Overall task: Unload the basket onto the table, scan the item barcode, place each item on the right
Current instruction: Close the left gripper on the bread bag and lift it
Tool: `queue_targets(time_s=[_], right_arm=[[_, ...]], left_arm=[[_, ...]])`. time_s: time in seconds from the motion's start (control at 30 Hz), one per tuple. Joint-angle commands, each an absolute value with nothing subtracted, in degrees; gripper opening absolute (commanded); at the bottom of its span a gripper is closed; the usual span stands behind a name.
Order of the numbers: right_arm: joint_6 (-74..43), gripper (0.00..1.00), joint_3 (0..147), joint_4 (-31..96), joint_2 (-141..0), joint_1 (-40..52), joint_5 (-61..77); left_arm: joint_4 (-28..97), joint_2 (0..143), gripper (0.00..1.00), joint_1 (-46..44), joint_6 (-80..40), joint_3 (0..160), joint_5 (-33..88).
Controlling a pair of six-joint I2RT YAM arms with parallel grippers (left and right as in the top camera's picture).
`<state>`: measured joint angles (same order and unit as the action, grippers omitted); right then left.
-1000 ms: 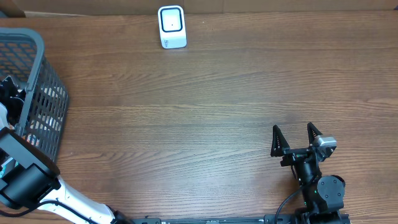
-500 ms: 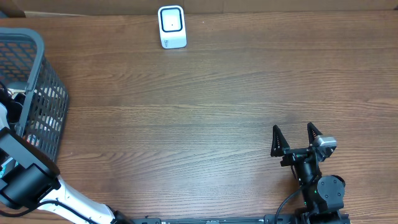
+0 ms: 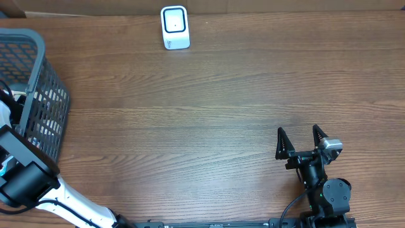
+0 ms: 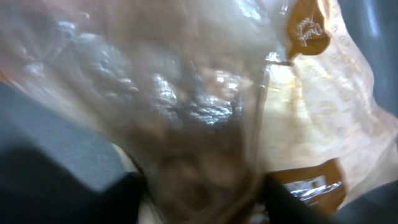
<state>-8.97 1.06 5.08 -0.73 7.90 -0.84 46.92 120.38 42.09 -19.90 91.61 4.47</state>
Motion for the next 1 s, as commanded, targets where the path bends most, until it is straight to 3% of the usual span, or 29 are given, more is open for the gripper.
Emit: queue_targets(time_s=[0.0,0.23,0.3,0.97], right_arm=[[-9.0,1.00,0.5,4.6,-0.2,7.7,-0.8],[-9.0,1.00,0.5,4.6,-0.2,7.7,-0.8],[-9.0,1.00,0.5,4.6,-0.2,7.7,-0.8],[-9.0,1.00,0.5,4.6,-0.2,7.7,-0.8]], left_arm=[[47.7,124.4,0.38,41.9,-19.7,90.5,1.0],[48.4,124.0,0.08,42.0,-19.3,90.6,1.0],[48.5,123.6,0.04,42.0,-19.3,90.7,1.1],[50.7,103.9,0.04,42.0,-18.4,93.5,1.5]])
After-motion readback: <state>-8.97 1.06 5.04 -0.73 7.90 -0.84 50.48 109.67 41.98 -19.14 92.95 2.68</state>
